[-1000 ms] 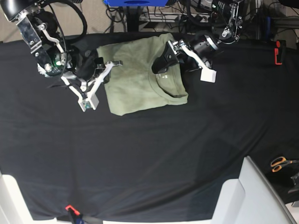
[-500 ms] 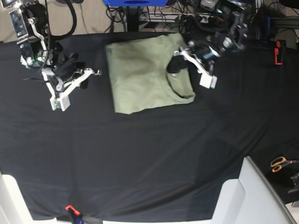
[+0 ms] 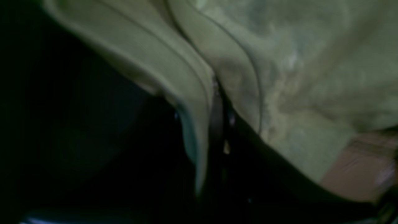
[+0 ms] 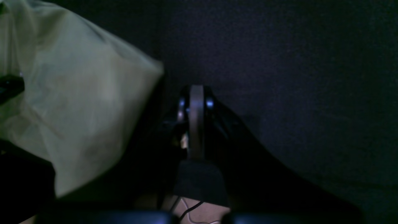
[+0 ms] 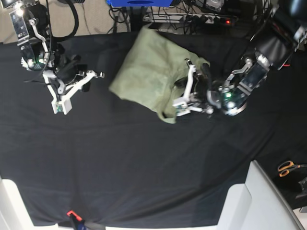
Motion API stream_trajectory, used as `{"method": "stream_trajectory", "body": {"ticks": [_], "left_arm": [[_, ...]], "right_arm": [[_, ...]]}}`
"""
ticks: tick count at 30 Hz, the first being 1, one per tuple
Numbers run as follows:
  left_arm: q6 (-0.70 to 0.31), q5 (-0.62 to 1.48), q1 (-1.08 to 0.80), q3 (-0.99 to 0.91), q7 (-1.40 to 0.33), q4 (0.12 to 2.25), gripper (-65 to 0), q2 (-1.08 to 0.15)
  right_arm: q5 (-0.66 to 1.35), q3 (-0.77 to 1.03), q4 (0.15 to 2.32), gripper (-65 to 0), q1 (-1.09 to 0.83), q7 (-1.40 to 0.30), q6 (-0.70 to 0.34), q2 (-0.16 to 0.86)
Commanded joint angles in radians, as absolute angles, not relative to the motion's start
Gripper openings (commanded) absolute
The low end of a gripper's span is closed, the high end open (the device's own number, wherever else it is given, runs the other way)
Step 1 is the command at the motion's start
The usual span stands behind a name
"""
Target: Fold the T-shirt properly
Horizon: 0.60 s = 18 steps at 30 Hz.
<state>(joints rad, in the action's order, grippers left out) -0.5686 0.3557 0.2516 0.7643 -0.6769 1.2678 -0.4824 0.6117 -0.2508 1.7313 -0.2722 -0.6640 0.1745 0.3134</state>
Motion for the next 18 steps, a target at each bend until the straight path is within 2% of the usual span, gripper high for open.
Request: {"method": "stream_trajectory", "body": {"ticks": [1, 4, 10, 16, 18], "left_arm": [[-0.552, 0.277, 0.277, 0.791, -0.693, 1.268, -65.0, -0.484], [-0.553, 0.142, 0.325, 0.852, -0.693, 1.268, -65.0, -0.475], [-0.553, -0.09, 0.389, 0.869, -0.687, 1.216, -65.0, -0.377], [-0.556, -0.341, 0.397, 0.871, -0.538, 1.191, -65.0, -0.286], [-0.59, -0.403, 0.397, 0.871, -0.516, 1.191, -65.0, -0.26]], "right_arm": [[0.618, -0.246, 1.747, -65.0, -0.266, -0.648, 0.17, 0.321], [0.618, -0.243, 1.747, -65.0, -0.268, -0.65, 0.17, 0.321], [0.618, -0.24, 1.747, -65.0, -0.265, -0.65, 0.171, 0.321], [0.618, -0.237, 1.747, -65.0, -0.263, -0.65, 0.173, 0.321], [0.615, -0.237, 1.745, -65.0, -0.262, -0.65, 0.173, 0.321]]}}
